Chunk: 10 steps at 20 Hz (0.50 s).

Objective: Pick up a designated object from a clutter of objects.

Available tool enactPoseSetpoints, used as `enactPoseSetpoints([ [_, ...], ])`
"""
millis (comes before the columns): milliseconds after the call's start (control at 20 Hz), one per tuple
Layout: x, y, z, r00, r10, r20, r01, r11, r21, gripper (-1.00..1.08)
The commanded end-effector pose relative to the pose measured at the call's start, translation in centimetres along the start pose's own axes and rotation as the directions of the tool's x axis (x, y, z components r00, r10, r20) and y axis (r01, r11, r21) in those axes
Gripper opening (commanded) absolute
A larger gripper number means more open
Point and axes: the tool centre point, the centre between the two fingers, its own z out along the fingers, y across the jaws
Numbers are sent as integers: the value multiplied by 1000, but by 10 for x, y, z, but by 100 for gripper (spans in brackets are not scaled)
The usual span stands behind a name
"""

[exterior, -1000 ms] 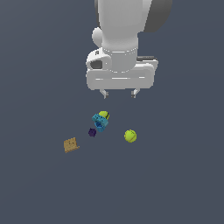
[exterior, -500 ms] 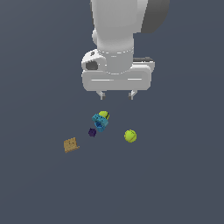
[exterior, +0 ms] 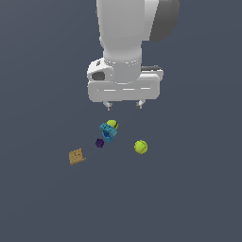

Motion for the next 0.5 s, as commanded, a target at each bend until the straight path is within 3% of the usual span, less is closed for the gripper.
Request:
enactPoseSetpoints([
  [0, -1, 3, 6, 1000, -30, 1, 30, 1000, -1, 100],
  [450, -8, 19, 38, 981, -195, 10, 195, 981, -8, 100],
])
